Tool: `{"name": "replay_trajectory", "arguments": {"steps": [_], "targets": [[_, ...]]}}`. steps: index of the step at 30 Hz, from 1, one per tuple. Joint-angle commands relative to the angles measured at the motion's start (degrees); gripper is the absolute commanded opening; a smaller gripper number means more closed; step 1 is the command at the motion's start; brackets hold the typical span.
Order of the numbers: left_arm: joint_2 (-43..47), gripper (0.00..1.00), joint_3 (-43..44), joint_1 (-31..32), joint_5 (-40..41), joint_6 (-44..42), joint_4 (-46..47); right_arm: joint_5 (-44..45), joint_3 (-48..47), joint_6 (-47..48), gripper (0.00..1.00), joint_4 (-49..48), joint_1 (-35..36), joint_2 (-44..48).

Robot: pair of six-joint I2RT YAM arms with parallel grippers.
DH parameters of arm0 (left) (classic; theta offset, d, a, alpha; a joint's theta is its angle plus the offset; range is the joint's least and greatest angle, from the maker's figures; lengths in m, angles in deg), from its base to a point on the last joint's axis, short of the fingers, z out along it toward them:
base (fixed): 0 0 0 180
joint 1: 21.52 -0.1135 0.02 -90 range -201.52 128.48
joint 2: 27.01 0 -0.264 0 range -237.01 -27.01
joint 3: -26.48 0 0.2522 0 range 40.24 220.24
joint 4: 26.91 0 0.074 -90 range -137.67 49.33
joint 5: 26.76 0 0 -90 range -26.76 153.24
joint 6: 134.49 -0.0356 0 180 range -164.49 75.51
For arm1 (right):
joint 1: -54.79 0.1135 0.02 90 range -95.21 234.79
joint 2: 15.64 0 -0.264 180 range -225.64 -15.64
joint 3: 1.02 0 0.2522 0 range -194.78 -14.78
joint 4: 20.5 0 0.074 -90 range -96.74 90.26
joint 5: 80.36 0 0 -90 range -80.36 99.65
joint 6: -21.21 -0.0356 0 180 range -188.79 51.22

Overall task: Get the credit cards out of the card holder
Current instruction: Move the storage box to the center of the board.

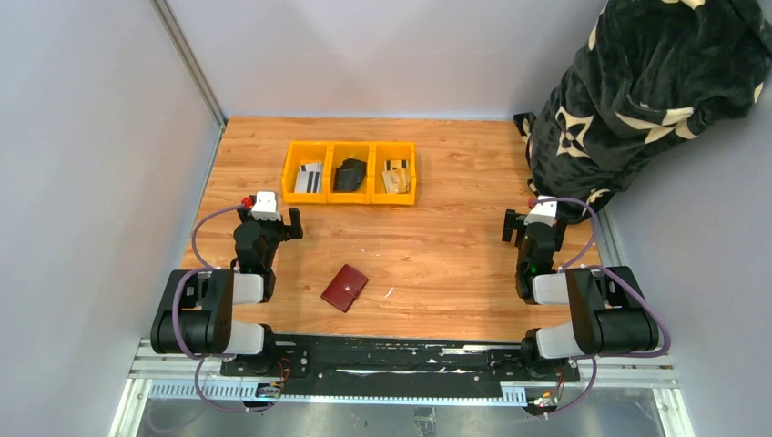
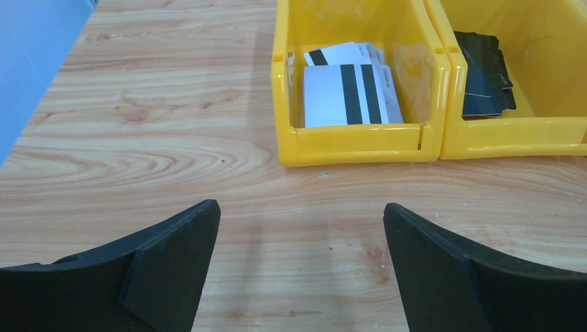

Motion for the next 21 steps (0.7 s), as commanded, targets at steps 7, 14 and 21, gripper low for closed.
{"name": "replay_trajectory", "arguments": {"steps": [7,14,21], "targets": [[-0.1,1.0,0.7,0.3,0.6,-1.0,0.8,0.2,-0.4,-0.2,0.97,-0.9,-0.8,-0.4],[-0.1,1.0,0.8,0.3,0.6,-1.0,0.8,0.3,-0.6,-0.3,0.97,-0.7,-0.9,-0.7],[7.5,1.0,7.7,0.3,-0.6,-1.7,-16.9,-0.4,0.4,0.8,0.98,-3.5,-0.9,0.5]]}}
